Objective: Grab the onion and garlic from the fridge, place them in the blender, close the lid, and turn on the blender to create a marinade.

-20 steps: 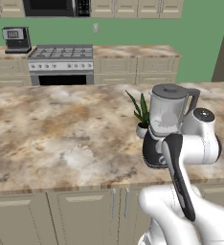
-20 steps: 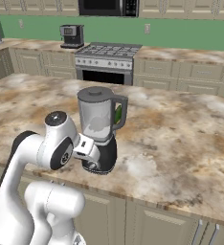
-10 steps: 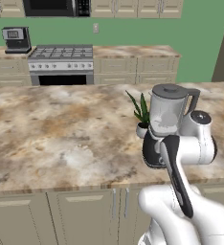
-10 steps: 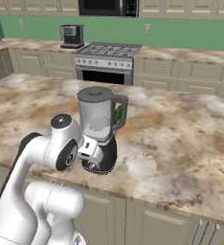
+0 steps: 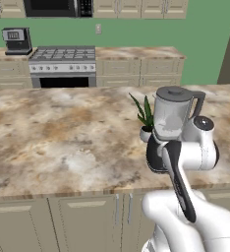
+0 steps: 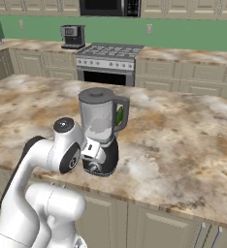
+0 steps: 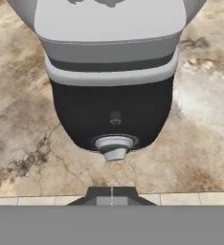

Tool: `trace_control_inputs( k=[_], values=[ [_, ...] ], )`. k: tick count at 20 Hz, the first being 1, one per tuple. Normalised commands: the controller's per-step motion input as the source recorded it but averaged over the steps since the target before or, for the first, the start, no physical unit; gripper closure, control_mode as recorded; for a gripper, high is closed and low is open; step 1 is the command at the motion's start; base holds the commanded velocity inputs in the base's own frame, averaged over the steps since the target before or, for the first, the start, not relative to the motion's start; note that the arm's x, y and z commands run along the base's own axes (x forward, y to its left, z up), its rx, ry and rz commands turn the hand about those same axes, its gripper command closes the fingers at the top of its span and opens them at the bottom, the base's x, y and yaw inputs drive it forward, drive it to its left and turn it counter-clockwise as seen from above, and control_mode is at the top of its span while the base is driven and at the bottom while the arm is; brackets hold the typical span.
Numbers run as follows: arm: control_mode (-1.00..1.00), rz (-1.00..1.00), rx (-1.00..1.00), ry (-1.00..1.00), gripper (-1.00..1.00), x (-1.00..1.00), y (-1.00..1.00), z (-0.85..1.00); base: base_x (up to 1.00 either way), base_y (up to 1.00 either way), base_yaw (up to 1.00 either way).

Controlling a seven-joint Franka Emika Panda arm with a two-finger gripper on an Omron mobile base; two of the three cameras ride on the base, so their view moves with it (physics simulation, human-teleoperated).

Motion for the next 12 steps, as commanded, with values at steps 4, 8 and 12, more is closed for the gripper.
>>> trace_control_inputs(
  k=[4,8,12],
  values=[
    [-1.0,0.0,0.0,-0.07,1.0,0.22,0.0,-0.04,0.0,0.0,0.0],
    [-1.0,0.0,0.0,-0.05,1.0,0.18,0.0,-0.06,0.0,0.0,0.0],
    [-1.0,0.0,-0.01,-0.05,1.0,0.22,0.0,-0.15,0.0,0.0,0.0]
  ],
)
